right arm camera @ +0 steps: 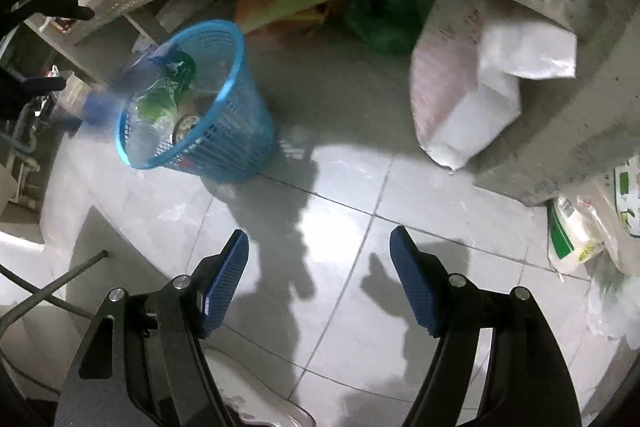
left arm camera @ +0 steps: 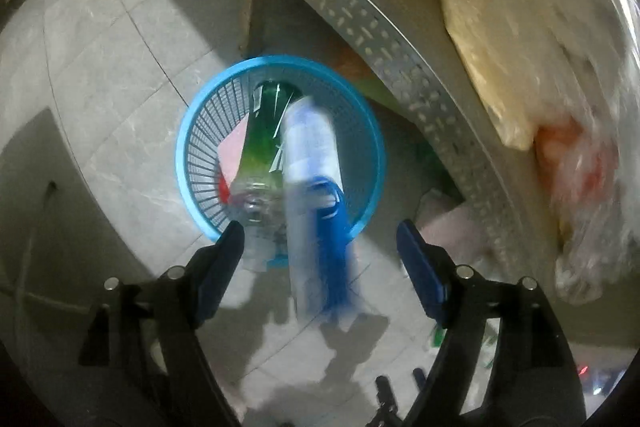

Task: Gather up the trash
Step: 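Open the right gripper to drop the can while the left drops the box, then move both grippers back toward the cloth on the table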

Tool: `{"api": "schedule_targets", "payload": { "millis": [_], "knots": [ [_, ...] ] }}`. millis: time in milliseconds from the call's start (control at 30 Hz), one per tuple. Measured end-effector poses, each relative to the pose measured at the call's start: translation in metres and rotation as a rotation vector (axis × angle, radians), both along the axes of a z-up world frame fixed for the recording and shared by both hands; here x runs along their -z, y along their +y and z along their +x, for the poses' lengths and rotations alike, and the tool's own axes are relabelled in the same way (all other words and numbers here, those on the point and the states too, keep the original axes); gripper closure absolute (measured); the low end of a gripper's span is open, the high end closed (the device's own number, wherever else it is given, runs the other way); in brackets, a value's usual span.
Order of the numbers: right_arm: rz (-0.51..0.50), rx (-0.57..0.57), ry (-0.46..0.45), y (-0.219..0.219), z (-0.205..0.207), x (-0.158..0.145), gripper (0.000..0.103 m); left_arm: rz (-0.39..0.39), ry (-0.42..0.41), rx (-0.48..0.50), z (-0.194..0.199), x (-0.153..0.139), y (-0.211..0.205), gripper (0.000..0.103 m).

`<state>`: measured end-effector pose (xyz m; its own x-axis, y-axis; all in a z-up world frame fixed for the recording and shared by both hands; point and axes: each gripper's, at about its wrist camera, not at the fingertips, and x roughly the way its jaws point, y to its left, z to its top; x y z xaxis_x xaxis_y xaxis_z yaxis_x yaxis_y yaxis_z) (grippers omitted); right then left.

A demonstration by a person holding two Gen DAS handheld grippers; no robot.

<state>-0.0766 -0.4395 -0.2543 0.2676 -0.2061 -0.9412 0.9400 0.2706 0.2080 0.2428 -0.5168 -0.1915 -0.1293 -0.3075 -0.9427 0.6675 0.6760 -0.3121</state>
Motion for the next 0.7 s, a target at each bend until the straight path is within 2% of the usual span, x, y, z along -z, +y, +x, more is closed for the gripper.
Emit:
{"api": "schedule_targets", "payload": {
  "millis": [67, 367, 467, 567, 700],
  "knots": [
    [-0.009, -0.001, 0.003, 0.002, -0.005, -0.001, 0.032, -0.018, 0.027, -0.023, 0.004, -0.007, 0.01, 0.029],
    [-0.009, -0.044, -0.035, 0.018, -0.001, -0.007, 0.032, -0.112, -0.065, -0.048, 0.022, -0.078, 0.072, 0.029],
    [-0.041, -0.075, -0.046, 0.025, 0.001, -0.02, 0.032, -0.158, -0.1, -0.052, 0.02, -0.104, 0.099, 0.028],
    [-0.079, -0.127, -0.046, 0.036, 0.004, -0.035, 0.032, -0.213, -0.141, -0.042, 0.013, -0.132, 0.134, 0.024],
    [-0.166, -0.215, -0.059, 0.054, 0.011, -0.071, 0.031, -0.317, -0.19, -0.035, -0.004, -0.167, 0.198, 0.02]
  ]
}}
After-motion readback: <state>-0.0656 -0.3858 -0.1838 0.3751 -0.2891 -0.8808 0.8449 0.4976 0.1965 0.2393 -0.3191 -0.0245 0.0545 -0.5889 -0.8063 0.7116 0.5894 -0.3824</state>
